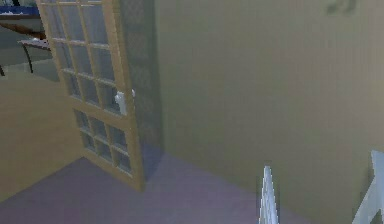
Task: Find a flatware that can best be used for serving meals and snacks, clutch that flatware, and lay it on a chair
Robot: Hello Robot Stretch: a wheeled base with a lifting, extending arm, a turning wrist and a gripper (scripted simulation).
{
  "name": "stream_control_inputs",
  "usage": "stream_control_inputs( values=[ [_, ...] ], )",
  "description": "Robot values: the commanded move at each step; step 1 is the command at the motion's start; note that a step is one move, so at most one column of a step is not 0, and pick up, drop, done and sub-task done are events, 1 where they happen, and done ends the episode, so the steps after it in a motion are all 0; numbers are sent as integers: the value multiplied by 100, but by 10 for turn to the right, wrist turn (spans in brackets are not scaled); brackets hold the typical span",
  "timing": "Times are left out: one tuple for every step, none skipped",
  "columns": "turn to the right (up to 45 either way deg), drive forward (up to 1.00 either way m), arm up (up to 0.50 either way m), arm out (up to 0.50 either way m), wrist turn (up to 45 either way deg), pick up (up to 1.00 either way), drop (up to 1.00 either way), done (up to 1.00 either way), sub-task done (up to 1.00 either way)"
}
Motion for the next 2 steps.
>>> stream_control_inputs(
  values=[
    [0,0,0,0,0,0,100,0,0],
    [0,0,0,-10,0,0,0,0,0]
  ],
)
